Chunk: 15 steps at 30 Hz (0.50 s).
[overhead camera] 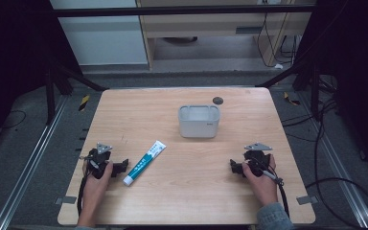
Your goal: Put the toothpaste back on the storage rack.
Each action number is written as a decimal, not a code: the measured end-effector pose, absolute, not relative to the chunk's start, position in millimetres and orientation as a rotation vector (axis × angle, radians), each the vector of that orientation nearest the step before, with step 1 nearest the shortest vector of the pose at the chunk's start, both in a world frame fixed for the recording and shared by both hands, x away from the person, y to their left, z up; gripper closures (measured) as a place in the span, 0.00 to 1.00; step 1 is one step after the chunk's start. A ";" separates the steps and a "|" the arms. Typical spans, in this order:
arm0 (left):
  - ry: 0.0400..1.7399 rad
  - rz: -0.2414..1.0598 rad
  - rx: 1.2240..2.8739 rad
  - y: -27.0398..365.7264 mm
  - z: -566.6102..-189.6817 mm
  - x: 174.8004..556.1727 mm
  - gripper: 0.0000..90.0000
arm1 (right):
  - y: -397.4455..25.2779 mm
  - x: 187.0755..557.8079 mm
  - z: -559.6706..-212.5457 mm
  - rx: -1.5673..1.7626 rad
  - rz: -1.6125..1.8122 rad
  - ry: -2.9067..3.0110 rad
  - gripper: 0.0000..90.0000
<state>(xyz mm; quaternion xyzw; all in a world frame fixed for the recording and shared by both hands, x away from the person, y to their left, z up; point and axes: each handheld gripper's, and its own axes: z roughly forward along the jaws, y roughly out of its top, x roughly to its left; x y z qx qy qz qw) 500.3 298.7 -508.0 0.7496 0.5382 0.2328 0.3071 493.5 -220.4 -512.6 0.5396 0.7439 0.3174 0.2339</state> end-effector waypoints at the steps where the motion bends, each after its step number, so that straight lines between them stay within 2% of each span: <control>1: 1.424 0.616 1.983 298.7 -508.0 500.3 0.00 | -220.4 493.5 -512.6 1.482 0.871 2.042 0.01; 10: 1.399 0.605 1.992 301.0 -507.8 497.9 0.00 | -220.4 493.5 -512.6 1.482 0.872 2.042 0.01; 15: 1.392 0.649 1.977 303.6 -506.9 496.7 0.03 | -220.4 493.5 -512.6 1.482 0.871 2.043 0.01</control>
